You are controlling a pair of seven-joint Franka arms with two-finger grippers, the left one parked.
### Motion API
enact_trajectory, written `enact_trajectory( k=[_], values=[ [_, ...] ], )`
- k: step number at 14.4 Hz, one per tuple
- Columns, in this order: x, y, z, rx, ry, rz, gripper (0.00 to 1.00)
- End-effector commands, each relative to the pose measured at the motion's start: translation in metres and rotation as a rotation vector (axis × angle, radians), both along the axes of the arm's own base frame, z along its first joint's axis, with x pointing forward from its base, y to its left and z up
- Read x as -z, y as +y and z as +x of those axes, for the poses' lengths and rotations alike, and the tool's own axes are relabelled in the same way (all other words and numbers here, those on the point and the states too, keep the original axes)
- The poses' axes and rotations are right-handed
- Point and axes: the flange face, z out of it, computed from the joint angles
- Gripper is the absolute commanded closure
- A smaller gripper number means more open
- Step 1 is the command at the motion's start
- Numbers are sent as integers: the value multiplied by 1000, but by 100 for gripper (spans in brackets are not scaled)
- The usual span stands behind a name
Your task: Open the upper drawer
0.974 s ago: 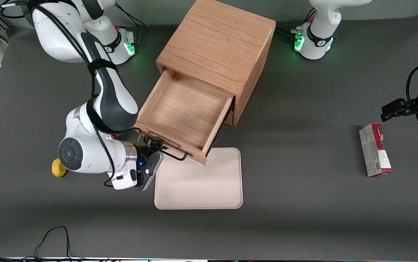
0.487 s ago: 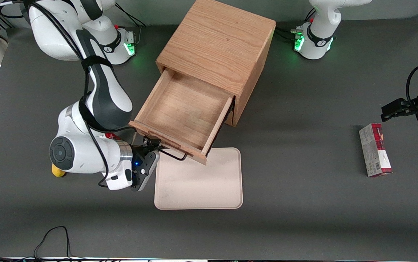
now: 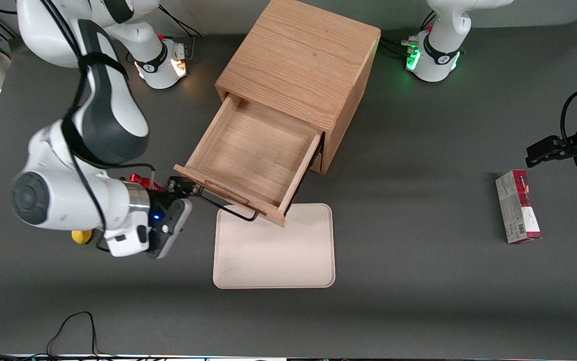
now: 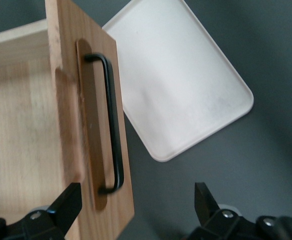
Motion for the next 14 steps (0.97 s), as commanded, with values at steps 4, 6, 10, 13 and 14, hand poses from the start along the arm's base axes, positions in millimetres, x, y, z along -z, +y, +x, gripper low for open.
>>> enact_trajectory(
  k=[4, 6, 10, 13, 14],
  values=[
    [-29, -95, -48, 97, 39, -200, 0],
    [-27, -134, -60, 209, 77, -222, 0],
    [-39, -194, -67, 498, 112, -272, 0],
    [-60, -213, -75, 697, 115, -286, 1],
    [-64, -215, -79, 704, 111, -279, 0]
  ],
)
